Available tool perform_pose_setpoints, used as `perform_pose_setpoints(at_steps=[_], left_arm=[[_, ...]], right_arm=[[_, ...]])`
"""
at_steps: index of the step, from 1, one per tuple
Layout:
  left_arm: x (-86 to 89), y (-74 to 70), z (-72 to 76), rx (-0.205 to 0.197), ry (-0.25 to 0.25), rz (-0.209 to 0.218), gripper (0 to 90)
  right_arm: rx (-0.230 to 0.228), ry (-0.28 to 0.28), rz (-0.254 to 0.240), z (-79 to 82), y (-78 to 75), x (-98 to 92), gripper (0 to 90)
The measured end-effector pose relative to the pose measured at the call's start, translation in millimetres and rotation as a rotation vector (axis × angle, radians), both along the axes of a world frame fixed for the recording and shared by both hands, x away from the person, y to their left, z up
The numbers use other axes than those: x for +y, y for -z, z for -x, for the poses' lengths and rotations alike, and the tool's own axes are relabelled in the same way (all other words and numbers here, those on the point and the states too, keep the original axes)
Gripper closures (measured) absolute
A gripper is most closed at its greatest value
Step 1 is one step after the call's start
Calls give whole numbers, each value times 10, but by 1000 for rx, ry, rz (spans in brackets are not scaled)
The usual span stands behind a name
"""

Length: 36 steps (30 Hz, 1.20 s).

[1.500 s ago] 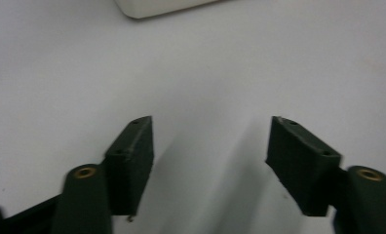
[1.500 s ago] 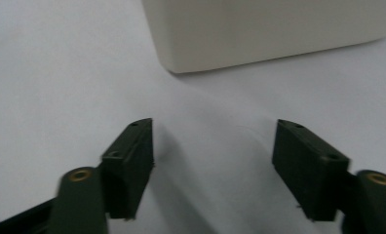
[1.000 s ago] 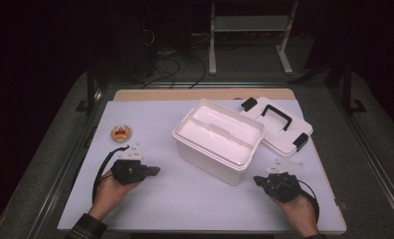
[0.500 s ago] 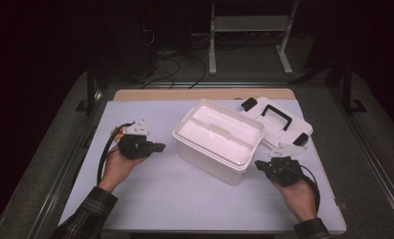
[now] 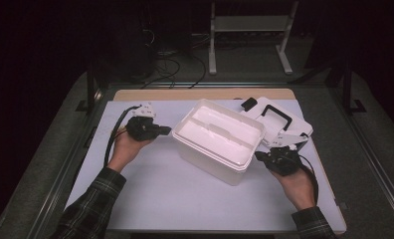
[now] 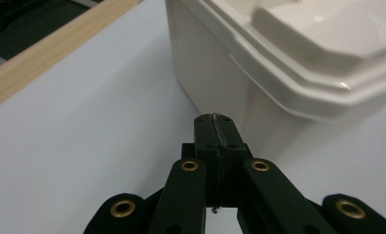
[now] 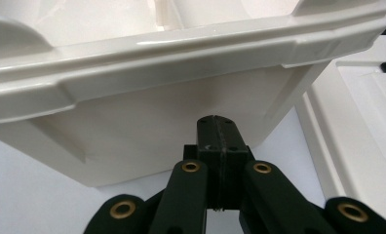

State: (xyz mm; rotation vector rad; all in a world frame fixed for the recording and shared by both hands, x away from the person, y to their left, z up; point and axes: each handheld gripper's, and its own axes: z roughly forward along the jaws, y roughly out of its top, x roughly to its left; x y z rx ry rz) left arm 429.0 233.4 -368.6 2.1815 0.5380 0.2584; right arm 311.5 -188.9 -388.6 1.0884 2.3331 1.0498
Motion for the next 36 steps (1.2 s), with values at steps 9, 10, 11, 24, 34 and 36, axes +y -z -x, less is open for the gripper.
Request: perform_pose_setpoints(at_steps=[9,10,11,24,34,36], left_arm=[[-134,13,-253,0,29,42,900],[-153,24,-265,1,35,45,900],[-188,44,-277,8,48,48,900],[-288,79,-233,32,106,48,900],[-226,47,-117,34,124,29,900],[-214,30,-86,36,130,18,900]], right_arm=[[-2,2,1,-52,2,-21,899],[1,5,-3,-55,-4,-21,899],[-4,5,-3,-62,-13,-27,899],[-16,13,-23,-99,-40,-71,898],[-27,-4,-32,-130,-59,-80,898],[-28,-8,-31,-138,-64,-75,898]])
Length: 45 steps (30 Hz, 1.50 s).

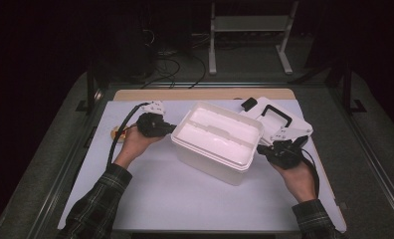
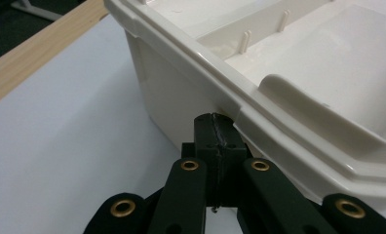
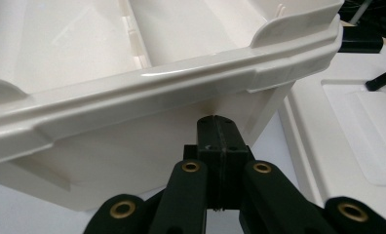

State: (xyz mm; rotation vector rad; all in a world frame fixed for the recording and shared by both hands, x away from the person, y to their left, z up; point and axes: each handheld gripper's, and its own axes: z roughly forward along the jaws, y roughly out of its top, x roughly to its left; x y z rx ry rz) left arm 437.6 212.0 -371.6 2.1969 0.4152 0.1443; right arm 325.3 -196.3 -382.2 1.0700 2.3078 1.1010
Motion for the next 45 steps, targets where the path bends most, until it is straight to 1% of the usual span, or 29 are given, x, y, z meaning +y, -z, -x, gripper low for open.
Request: perform_pose_setpoints(at_steps=[2,3,4,5,6,7,10,12,13,14,15,18,24,28,31,32,37,42,43,45], left_arm=[[6,-16,40,-4,7,-10,900],[28,-31,82,-4,6,-3,900],[28,-31,82,-4,6,-3,900],[51,-43,125,-5,4,-4,900],[72,-46,177,-10,2,-7,900],[72,-46,177,-10,2,-7,900],[130,-45,288,-9,1,4,900],[168,-56,382,-9,4,1,900],[168,-56,382,-9,4,1,900],[179,-60,413,-10,9,-3,900],[192,-64,455,-10,8,-4,900],[230,-76,545,-1,14,-12,900],[290,-89,710,3,18,-19,900],[340,-77,821,8,15,-5,900],[384,-71,916,16,16,4,900],[384,-71,916,16,16,4,900],[427,-71,1015,12,10,5,900],[487,-78,1098,13,2,1,900],[499,-79,1115,12,4,-1,900],[520,-80,1146,13,-1,0,900]], right_arm=[[-4,-7,3,-21,-1,1,899],[-5,-10,-1,-27,1,0,898],[-5,-10,-1,-27,1,0,898],[-7,-16,-4,-34,3,-2,899],[-10,-35,-12,-45,0,6,898],[-10,-35,-12,-45,0,6,898],[-8,-50,-16,-67,-10,23,899],[-10,-61,-13,-91,-12,40,898],[-10,-61,-13,-91,-12,40,898],[-11,-65,-13,-96,-13,48,899],[-15,-76,-9,-105,-19,68,899],[-22,-88,-10,-111,-22,84,899],[-22,-108,-1,-150,-31,148,899],[-24,-125,-5,-159,-43,180,900],[-26,-142,-13,-132,-56,210,900],[-26,-146,-13,-123,-58,217,900],[-29,-162,-8,-78,-70,247,900],[-27,-190,7,48,-95,299,900],[-26,-202,13,105,-102,319,900],[-27,-206,15,124,-102,324,900]])
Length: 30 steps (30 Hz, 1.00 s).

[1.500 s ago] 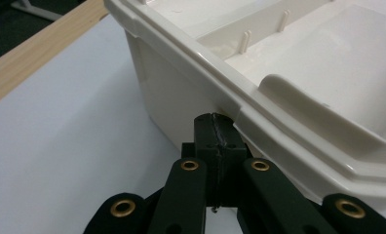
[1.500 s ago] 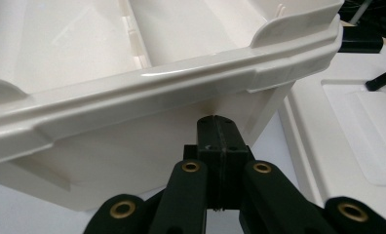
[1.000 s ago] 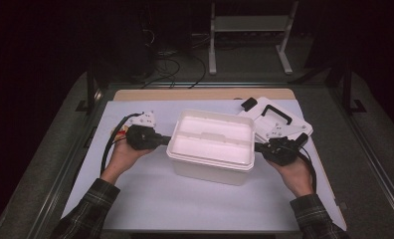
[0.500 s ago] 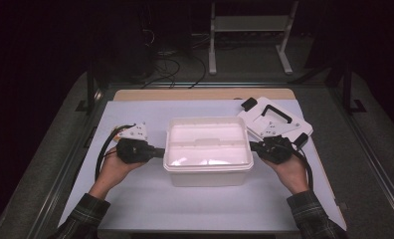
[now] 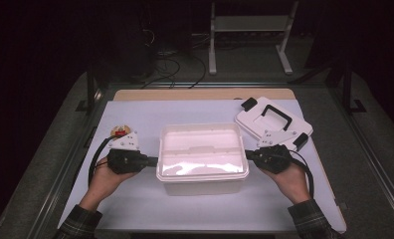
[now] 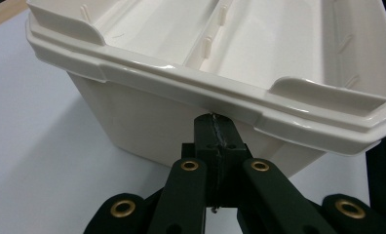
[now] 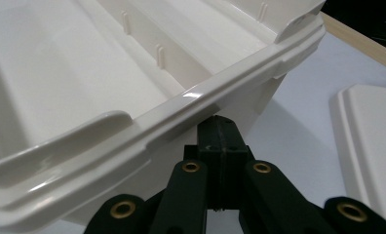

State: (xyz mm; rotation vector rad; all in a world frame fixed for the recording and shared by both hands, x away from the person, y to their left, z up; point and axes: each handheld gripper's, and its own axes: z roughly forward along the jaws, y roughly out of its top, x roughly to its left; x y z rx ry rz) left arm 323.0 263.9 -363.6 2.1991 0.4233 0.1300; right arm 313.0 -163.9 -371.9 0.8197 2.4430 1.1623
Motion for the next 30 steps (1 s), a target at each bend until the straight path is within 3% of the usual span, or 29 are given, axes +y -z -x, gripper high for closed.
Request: perform_pose_setpoints(at_steps=[4,6,13,14,15,16,17,19,21,22,23,30], left_arm=[[42,1,66,1,1,2,900],[43,-2,90,-2,1,-1,900],[56,-3,72,-4,-17,-4,900],[66,-4,63,-7,-30,-9,899],[98,-10,43,-7,-42,-5,872],[119,-17,33,-5,-48,-3,872],[169,-47,14,-10,-62,-4,821],[189,-65,5,-13,-66,1,805],[227,-121,-10,-19,-72,-12,700],[227,-121,-10,-19,-72,-12,675],[242,-149,-15,-18,-75,-15,630],[207,-337,-92,-6,-52,-47,457]], right_arm=[[3,-15,-22,120,17,15,900],[-2,-15,-5,175,7,36,900],[11,-22,-16,179,12,21,896],[11,-11,-14,175,21,5,847],[16,33,-17,162,69,-78,725],[16,33,-17,162,69,-78,725],[43,89,-31,148,161,-195,585],[56,108,-28,145,204,-237,548],[94,174,-7,167,421,-371,405],[94,174,-7,167,421,-371,405],[110,199,13,201,533,-417,326],[154,218,58,292,806,-450,179]])
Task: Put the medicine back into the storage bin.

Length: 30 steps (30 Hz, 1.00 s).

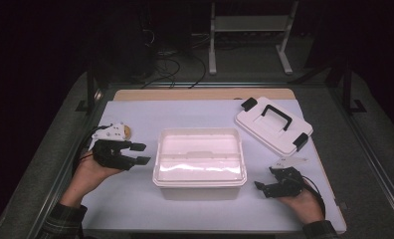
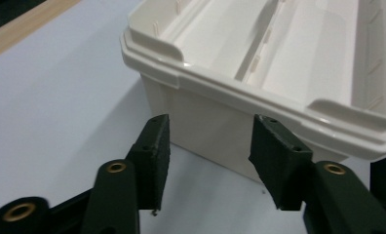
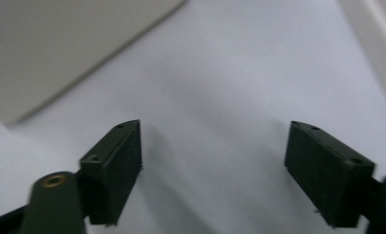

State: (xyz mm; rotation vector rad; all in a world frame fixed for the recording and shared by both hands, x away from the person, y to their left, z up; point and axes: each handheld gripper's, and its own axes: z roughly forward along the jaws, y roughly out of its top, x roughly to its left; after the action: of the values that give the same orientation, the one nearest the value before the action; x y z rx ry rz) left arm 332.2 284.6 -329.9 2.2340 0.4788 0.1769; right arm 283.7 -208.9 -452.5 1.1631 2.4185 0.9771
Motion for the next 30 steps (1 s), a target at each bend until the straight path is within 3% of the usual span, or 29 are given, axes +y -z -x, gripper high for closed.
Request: perform_pose_setpoints(at_steps=[4,14,21,30], left_arm=[[-97,-93,-82,13,33,-13,379],[-502,-246,-241,19,114,-75,327],[-806,-382,-272,1,182,-123,348],[-1167,-381,-313,-2,263,-167,413]], right_arm=[[-41,6,-22,52,49,3,148],[-45,7,-25,57,56,1,147],[-46,8,-26,57,57,1,147],[-43,7,-27,57,56,0,147]])
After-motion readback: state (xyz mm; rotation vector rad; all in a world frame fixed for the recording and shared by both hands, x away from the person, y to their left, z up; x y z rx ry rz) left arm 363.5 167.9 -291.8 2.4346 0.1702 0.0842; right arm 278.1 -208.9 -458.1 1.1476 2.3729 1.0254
